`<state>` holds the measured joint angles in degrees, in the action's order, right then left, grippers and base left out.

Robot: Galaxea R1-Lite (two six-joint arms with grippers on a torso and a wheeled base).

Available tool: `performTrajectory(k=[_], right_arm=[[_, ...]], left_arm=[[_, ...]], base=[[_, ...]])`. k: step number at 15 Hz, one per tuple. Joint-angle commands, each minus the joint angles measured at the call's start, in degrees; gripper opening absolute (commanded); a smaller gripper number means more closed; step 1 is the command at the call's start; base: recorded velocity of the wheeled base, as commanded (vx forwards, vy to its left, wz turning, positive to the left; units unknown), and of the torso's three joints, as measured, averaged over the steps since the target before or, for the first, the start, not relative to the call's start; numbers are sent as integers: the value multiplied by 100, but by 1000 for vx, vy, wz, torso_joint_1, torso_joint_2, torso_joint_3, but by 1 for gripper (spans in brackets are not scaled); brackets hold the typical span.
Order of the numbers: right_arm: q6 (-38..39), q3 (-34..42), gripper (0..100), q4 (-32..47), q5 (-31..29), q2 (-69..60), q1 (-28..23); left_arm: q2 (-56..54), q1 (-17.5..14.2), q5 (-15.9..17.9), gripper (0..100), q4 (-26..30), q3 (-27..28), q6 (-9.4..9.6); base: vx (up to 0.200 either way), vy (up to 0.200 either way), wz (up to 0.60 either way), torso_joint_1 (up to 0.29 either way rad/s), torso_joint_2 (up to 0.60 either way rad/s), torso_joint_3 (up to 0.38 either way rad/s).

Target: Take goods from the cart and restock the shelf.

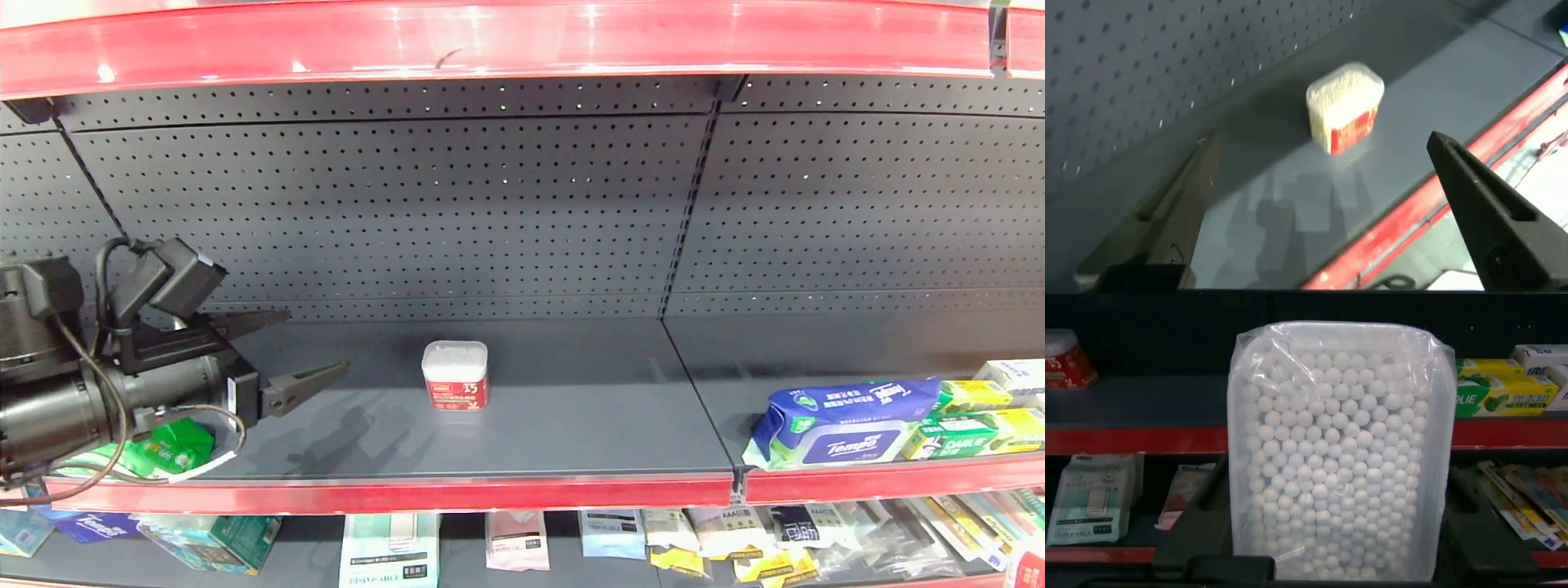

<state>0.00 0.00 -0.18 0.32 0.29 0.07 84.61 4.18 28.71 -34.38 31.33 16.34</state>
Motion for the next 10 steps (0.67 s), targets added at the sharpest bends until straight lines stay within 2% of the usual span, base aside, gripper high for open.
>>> performTrajectory(k=[1,3,5,6,8,9,10], right_arm=[[0,0,0,1,3,-20,1],[0,0,0,1,-5,-20,1],[0,0,0,1,-5,-20,1],[0,0,0,1,-5,-20,1],[0,0,0,1,-5,-20,1],[-9,0,0,1,-5,-20,1],[-9,0,0,1,-5,-20,1]], left_arm=[[618,162,21,100,-333,119,1],[776,276,478,100,-517,93,10],[969,303,522,100,-394,101,98],[1127,303,530,100,-324,110,274],[1567,285,548,100,-271,137,889],[1707,285,548,100,-262,154,1065],[2033,285,583,100,-262,251,1531]], base=[[0,0,0,0,0,0],[0,0,0,0,0,0],[0,0,0,0,0,0],[0,0,0,0,0,0],[0,0,0,0,0,0],[0,0,0,0,0,0],[0,0,0,0,0,0]])
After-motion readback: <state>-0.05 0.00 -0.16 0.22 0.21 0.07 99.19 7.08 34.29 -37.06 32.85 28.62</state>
